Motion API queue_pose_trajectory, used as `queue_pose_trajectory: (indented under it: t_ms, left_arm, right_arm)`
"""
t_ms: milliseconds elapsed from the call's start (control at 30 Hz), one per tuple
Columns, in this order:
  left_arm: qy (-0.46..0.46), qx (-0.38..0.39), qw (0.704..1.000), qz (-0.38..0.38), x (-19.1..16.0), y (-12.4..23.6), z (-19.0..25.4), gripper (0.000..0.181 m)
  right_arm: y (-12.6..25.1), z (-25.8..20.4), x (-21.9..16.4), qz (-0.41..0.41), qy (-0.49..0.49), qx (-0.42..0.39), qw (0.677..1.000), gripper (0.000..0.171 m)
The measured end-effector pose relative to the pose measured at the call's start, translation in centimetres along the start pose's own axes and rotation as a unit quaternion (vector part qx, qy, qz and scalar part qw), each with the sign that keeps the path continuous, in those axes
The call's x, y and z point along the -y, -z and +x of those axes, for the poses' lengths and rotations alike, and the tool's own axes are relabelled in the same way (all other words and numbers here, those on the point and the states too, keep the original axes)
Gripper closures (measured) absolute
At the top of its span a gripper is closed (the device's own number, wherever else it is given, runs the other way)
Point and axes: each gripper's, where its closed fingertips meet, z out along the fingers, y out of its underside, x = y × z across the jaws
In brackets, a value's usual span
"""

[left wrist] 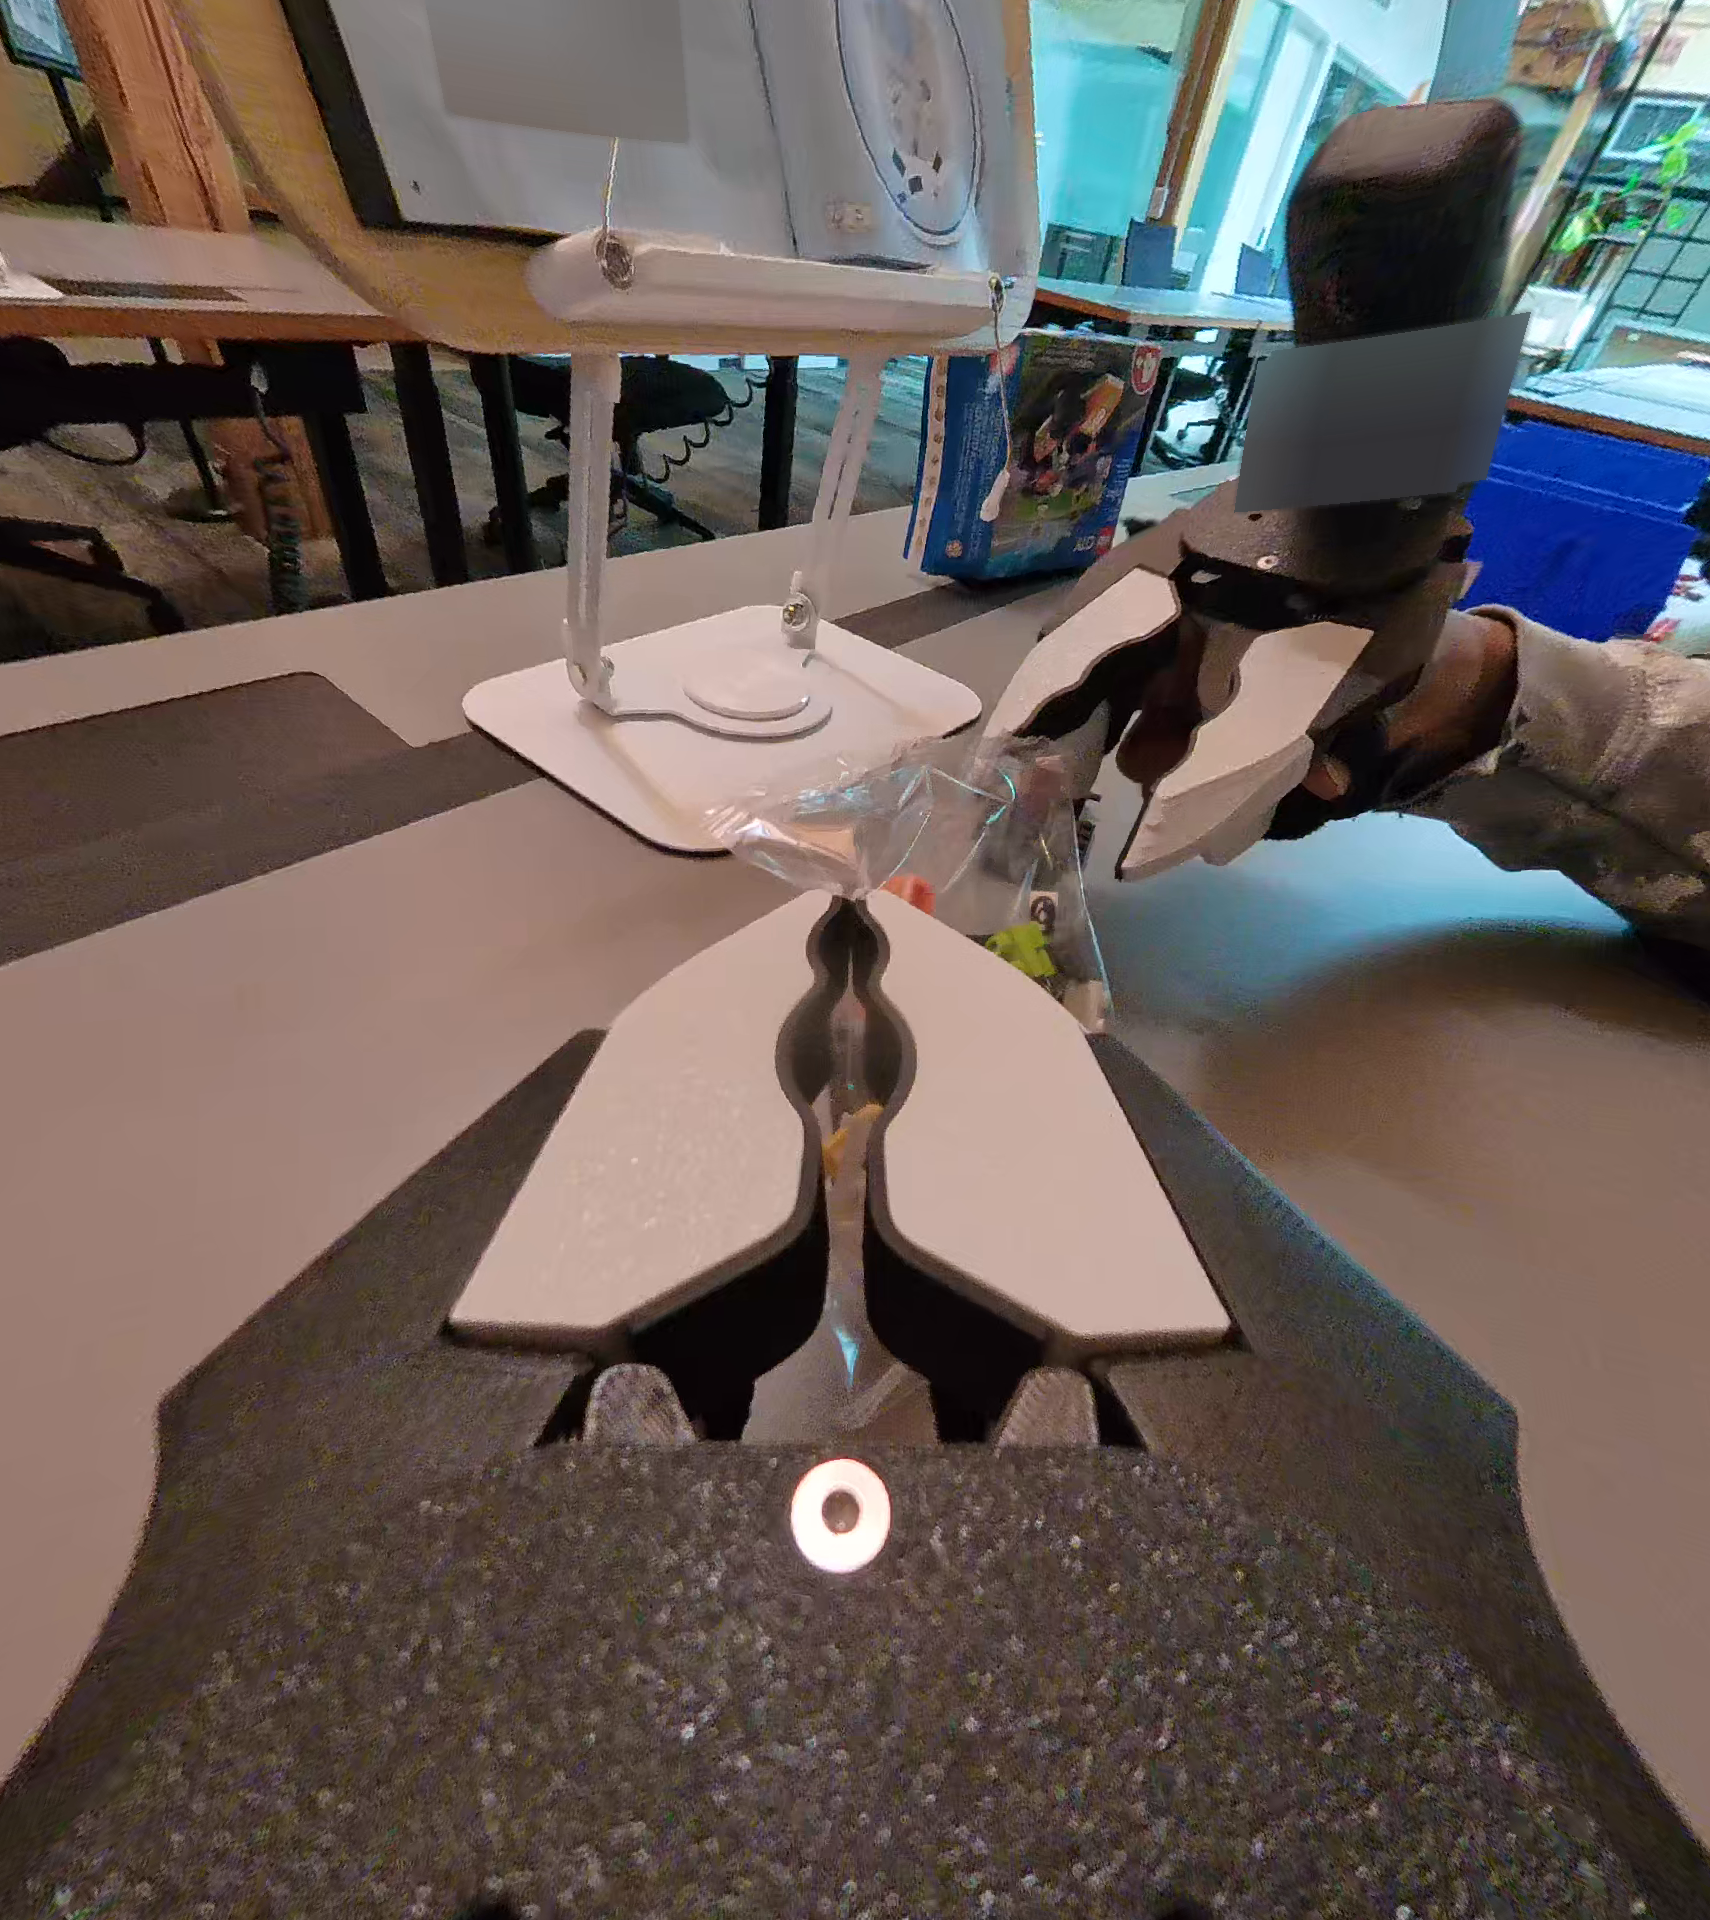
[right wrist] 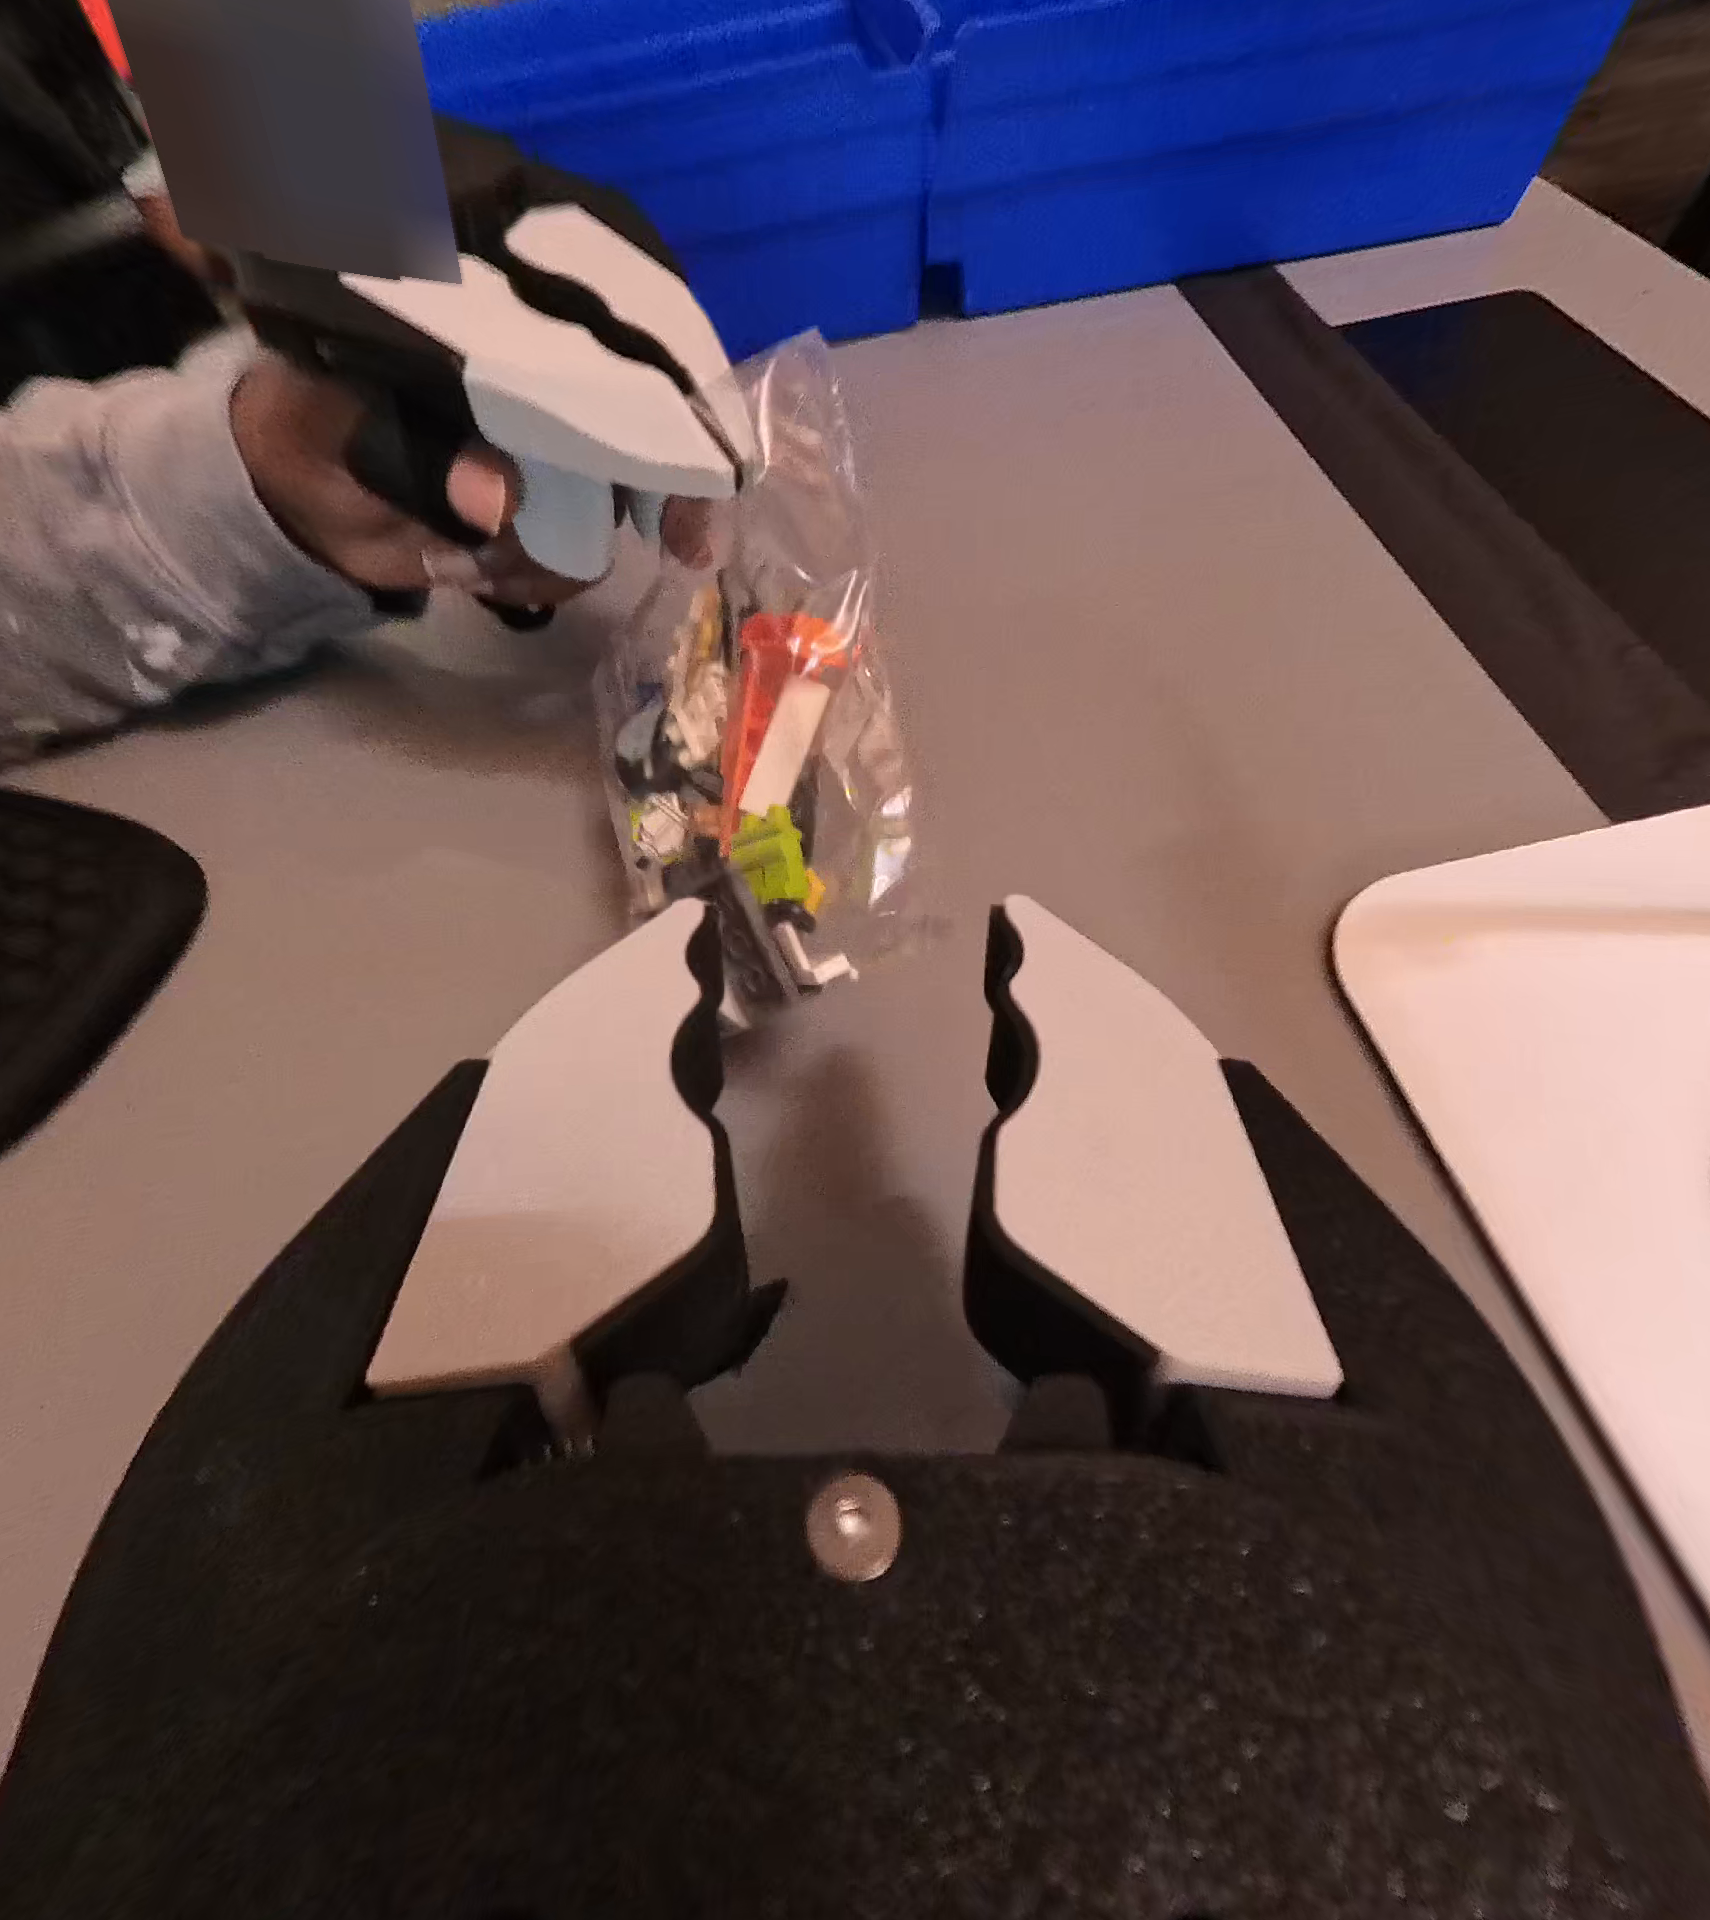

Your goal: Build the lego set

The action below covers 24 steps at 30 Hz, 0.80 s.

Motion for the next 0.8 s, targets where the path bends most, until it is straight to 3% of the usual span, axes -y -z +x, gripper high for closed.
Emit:
queue_pose_trajectory:
  t_ms: [167, 300, 367, 500, 633, 733, 800]
  left_arm:
    - [0.015, -0.015, 1.000, 0.004, -0.2, 0.0, 0.2, 0.181]
    - [-0.014, -0.027, 1.000, -0.003, -0.2, 0.2, 0.7, 0.179]
    - [-0.041, -0.022, 0.999, -0.010, 0.4, 0.7, 0.8, 0.170]
    - [-0.128, -0.011, 0.992, -0.022, 4.3, 1.9, 2.4, 0.155]
    - [-0.241, -0.059, 0.959, -0.135, 4.7, -0.6, 5.8, 0.145]
    - [-0.275, -0.144, 0.919, -0.245, 2.3, -2.6, 8.5, 0.140]
    - [-0.306, -0.184, 0.879, -0.316, 0.1, -3.2, 9.3, 0.147]
  right_arm:
    - [0.5, 0.2, 1.4, 0.073, -0.059, 0.034, 0.995, 0.171]
    - [1.7, -0.3, 1.4, 0.038, 0.003, 0.031, 0.999, 0.171]
    - [2.2, -0.5, 0.9, 0.010, 0.040, 0.026, 0.999, 0.171]
    - [3.0, -0.8, 0.6, -0.032, 0.114, 0.008, 0.993, 0.171]
    - [3.0, -3.2, 1.1, -0.038, 0.153, 0.045, 0.987, 0.171]
    - [3.1, -4.7, 1.1, -0.048, 0.166, 0.073, 0.982, 0.171]
    - [3.5, -5.6, 1.1, -0.048, 0.160, 0.099, 0.981, 0.171]
